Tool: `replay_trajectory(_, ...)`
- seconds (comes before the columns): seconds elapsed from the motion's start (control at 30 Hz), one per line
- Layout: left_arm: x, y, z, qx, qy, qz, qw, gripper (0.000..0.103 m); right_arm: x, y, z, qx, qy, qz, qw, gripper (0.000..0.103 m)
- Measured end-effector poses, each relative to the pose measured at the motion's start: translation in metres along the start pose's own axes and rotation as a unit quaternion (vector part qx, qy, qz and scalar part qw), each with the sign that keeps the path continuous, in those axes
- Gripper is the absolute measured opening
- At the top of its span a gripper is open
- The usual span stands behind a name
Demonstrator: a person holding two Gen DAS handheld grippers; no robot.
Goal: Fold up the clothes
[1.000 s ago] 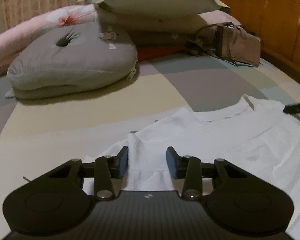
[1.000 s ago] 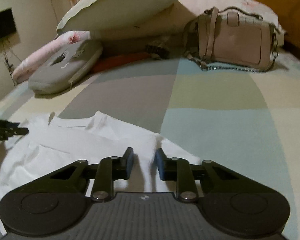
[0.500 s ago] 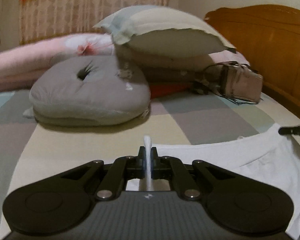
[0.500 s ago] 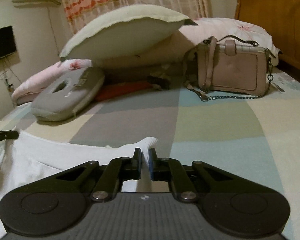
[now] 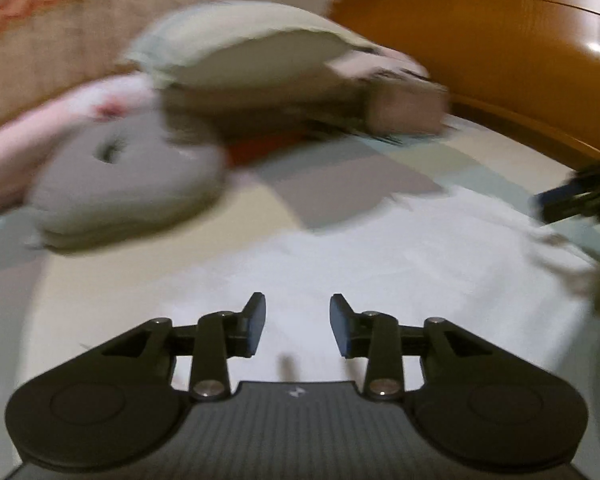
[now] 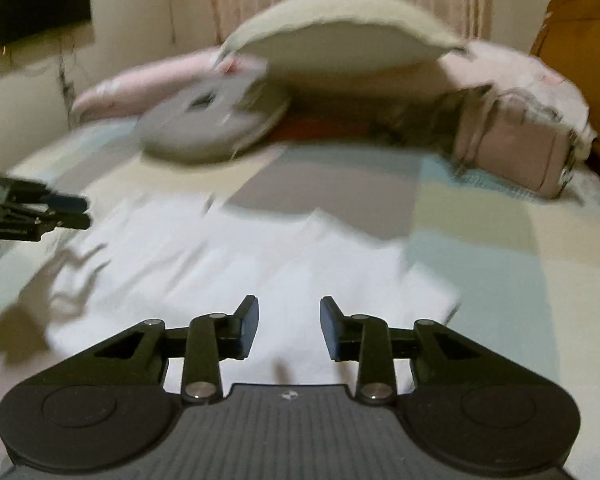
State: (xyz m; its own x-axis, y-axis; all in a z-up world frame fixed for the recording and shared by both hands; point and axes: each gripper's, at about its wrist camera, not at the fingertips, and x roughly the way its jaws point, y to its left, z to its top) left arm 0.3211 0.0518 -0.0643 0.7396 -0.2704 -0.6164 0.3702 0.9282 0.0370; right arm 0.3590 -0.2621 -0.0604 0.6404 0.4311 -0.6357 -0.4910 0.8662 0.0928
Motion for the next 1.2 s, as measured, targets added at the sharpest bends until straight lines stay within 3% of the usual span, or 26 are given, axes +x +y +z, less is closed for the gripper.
replay_trajectory(0.1, -0.005, -0.03, -0.029, 0.028, 0.023, -0.026, 0.999, 0.038, 0.008, 0.023, -0.03, 0.002, 0.034, -0.008, 0.999, 0.039)
replay_trajectory(0.17, -0.006, -0.035, -0.05, 0.026, 0.057, -0.01, 0.998, 0.04, 0.011, 0.023, -0.047, 0.018, 0.053, -0.026, 0.998, 0.039)
replay_trajectory(0.3, -0.031, -0.025, -0.069, -0.001, 0.073, 0.024, 0.9971, 0.042, -0.014, 0.006, -0.065, 0.048, 0.047, -0.036, 0.997, 0.038)
replay_trajectory(0.4, -0.043, -0.026, -0.062, 0.008, 0.074, 0.036, 0.9966, 0.04, -0.029, 0.001, -0.061, 0.072, 0.058, -0.05, 0.994, 0.041)
replay_trajectory(0.5, -0.046, -0.032, -0.043, 0.009, 0.039, 0.022, 0.999, 0.046, -0.031, 0.019, -0.043, 0.077, 0.025, -0.034, 0.996, 0.058)
replay_trajectory(0.57, -0.034, -0.038, -0.028, -0.001, 0.017, 0.004, 0.9999, 0.052, -0.018, 0.039, -0.036, 0.07, 0.011, -0.028, 0.997, 0.062)
replay_trajectory(0.7, -0.001, -0.052, -0.012, 0.001, -0.004, -0.004, 1.0, 0.053, 0.015, 0.067, -0.036, 0.058, 0.007, -0.041, 0.997, 0.067)
replay_trajectory(0.8, 0.022, -0.054, -0.013, 0.003, 0.005, 0.009, 0.9999, 0.054, 0.03, 0.079, -0.05, 0.043, 0.008, -0.074, 0.996, 0.074)
replay_trajectory(0.9, 0.04, -0.042, -0.021, -0.018, 0.025, 0.027, 0.9991, 0.058, 0.018, 0.081, -0.064, 0.051, 0.01, -0.103, 0.993, 0.093)
replay_trajectory(0.93, 0.046, -0.038, -0.024, -0.025, 0.032, 0.033, 0.9986, 0.062, 0.013, 0.08, -0.069, 0.056, 0.011, -0.107, 0.993, 0.094)
replay_trajectory(1.03, 0.043, -0.032, -0.014, -0.041, 0.033, 0.029, 0.9982, 0.061, 0.001, 0.079, -0.068, 0.07, 0.007, -0.109, 0.992, 0.095)
replay_trajectory(1.2, 0.05, -0.04, 0.017, -0.031, 0.01, -0.034, 0.9989, 0.072, 0.003, 0.071, -0.067, 0.087, -0.017, -0.105, 0.991, 0.103)
